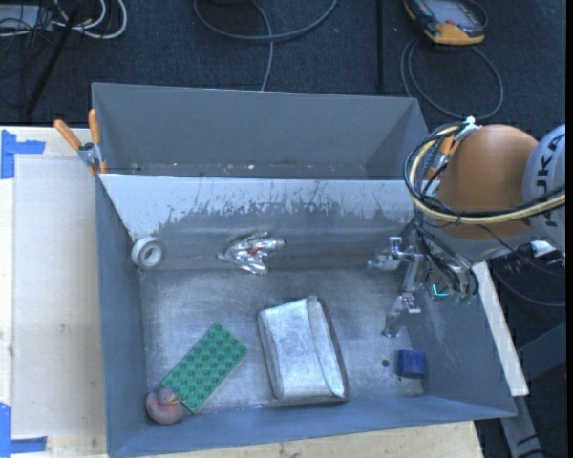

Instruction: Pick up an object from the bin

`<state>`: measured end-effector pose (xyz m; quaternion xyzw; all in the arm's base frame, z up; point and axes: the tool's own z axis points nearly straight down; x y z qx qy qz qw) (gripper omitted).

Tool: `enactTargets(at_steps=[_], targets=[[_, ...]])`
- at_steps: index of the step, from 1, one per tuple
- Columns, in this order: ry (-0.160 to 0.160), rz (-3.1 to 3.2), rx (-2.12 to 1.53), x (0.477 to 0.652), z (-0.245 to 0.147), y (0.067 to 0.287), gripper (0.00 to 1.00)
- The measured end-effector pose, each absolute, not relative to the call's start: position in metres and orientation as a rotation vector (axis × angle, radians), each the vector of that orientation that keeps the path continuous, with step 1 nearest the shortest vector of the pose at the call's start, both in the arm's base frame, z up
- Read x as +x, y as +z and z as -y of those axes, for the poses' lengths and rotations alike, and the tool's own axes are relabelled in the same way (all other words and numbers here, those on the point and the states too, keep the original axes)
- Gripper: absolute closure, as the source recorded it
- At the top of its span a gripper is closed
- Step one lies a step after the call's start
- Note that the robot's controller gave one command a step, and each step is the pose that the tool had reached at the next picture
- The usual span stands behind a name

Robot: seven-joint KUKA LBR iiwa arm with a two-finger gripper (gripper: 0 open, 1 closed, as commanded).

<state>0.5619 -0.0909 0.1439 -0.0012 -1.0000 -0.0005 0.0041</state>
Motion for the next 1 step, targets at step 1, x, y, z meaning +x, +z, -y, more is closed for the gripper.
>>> enactTargets(at_steps=[1], targets=[[-0.004,3.141,-0.095,0.6034,0.018,0.0752,0.0]])
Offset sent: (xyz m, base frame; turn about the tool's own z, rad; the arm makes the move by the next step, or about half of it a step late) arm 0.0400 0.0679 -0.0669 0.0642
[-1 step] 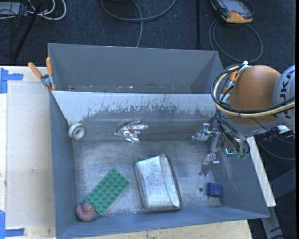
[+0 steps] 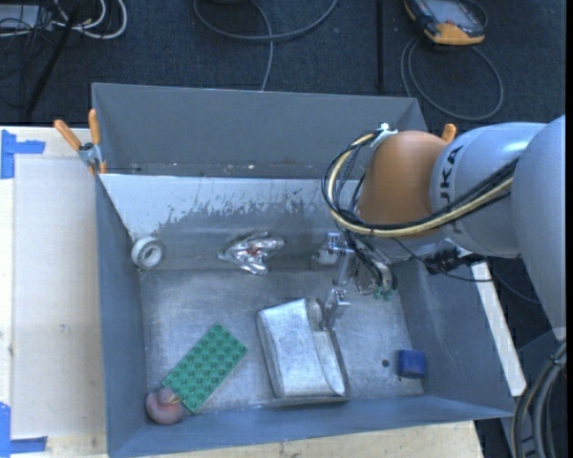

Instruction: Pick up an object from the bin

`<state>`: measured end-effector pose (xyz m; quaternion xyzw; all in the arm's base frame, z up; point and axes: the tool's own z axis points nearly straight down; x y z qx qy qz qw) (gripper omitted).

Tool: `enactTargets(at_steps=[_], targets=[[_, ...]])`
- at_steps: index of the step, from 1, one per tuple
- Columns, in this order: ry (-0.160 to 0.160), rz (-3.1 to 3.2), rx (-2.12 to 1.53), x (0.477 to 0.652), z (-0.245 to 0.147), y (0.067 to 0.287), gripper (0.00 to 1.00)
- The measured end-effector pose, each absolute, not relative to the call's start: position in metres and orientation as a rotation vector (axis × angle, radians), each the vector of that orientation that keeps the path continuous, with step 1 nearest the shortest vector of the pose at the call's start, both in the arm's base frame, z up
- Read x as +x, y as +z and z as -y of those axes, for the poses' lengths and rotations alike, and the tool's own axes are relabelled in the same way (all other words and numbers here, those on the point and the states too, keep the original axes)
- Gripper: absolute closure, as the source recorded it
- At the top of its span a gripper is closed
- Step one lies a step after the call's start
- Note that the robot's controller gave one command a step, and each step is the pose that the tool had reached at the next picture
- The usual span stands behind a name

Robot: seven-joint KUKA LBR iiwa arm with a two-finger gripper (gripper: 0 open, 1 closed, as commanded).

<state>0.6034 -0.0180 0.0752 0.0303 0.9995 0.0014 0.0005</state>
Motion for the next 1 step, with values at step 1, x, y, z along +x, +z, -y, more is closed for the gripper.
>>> enactTargets(at_steps=[1], targets=[[0.004,-3.14,0.163,0.5765,-0.0282,0.0895,0.0]])
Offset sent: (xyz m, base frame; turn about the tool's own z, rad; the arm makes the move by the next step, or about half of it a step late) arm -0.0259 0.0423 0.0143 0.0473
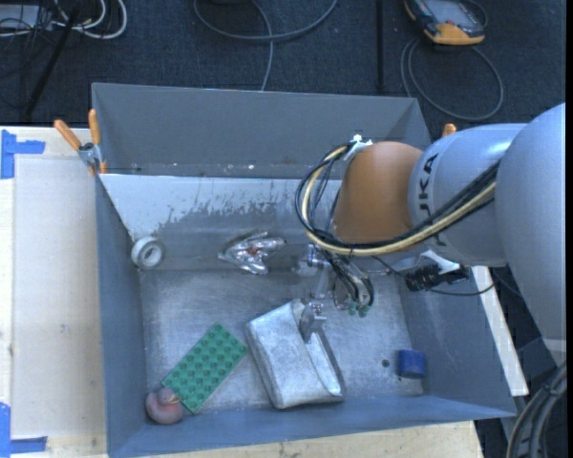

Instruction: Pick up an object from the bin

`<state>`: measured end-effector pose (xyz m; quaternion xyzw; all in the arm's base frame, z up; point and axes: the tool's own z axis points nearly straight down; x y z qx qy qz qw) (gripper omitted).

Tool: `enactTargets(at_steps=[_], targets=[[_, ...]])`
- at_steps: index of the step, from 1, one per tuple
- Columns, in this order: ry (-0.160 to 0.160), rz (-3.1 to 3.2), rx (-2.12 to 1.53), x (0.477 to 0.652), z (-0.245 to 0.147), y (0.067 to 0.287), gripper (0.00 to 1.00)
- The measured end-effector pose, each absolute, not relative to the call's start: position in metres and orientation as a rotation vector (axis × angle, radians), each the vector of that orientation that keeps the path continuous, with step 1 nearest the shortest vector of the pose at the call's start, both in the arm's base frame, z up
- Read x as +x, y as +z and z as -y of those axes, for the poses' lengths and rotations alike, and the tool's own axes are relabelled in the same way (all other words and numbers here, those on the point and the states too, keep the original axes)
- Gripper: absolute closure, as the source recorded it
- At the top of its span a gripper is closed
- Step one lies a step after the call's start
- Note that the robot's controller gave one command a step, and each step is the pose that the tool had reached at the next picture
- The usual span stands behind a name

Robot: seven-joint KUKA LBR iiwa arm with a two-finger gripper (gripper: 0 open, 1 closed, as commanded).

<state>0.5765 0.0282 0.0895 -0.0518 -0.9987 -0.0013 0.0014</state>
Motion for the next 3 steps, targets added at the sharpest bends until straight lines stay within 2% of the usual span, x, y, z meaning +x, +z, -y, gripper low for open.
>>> enactTargets(at_steps=[1,2,3], targets=[[0.008,3.145,0.041,0.584,-0.062,0.075,0.0],[0.004,3.14,-0.153,0.61,-0.08,0.074,0.0],[0.0,3.163,-0.152,0.615,-0.081,0.078,1.0]])
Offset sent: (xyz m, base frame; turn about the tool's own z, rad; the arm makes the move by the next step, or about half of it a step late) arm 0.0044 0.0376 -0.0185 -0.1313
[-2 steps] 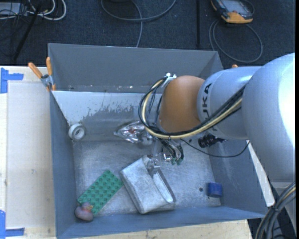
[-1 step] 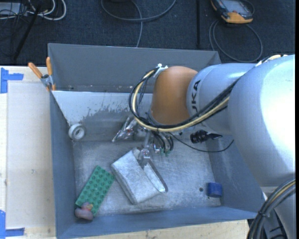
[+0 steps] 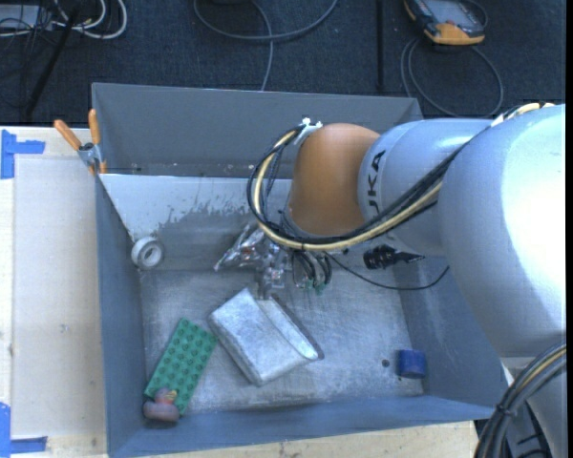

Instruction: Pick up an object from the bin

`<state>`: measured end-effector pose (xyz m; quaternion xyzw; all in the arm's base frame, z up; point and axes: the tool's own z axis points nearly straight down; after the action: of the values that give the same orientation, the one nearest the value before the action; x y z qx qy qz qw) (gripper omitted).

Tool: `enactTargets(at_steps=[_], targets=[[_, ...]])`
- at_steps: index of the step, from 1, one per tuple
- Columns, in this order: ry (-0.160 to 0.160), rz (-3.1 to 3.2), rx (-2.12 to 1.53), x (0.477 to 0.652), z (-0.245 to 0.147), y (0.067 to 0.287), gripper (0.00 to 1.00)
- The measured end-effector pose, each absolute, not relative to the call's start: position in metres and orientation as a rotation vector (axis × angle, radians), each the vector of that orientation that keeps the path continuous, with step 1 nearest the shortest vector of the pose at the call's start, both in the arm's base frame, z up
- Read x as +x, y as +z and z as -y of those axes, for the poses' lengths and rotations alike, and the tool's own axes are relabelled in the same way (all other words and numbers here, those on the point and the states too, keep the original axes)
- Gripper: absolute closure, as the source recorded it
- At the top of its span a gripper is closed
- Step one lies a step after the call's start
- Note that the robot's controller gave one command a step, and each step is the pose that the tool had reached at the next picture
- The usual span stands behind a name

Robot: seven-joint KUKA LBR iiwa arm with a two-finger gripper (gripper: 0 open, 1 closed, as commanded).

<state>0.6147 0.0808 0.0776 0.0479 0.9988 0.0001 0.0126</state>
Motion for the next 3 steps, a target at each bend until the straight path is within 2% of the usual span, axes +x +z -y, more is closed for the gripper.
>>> enactTargets(at_steps=[1,2,3], targets=[[0.002,-3.127,0.147,0.6112,-0.0823,0.0744,0.0],[0.002,-3.113,0.144,0.6145,-0.0821,0.0775,1.0],[0.002,-3.127,0.143,0.6112,-0.0828,0.0743,0.0]])
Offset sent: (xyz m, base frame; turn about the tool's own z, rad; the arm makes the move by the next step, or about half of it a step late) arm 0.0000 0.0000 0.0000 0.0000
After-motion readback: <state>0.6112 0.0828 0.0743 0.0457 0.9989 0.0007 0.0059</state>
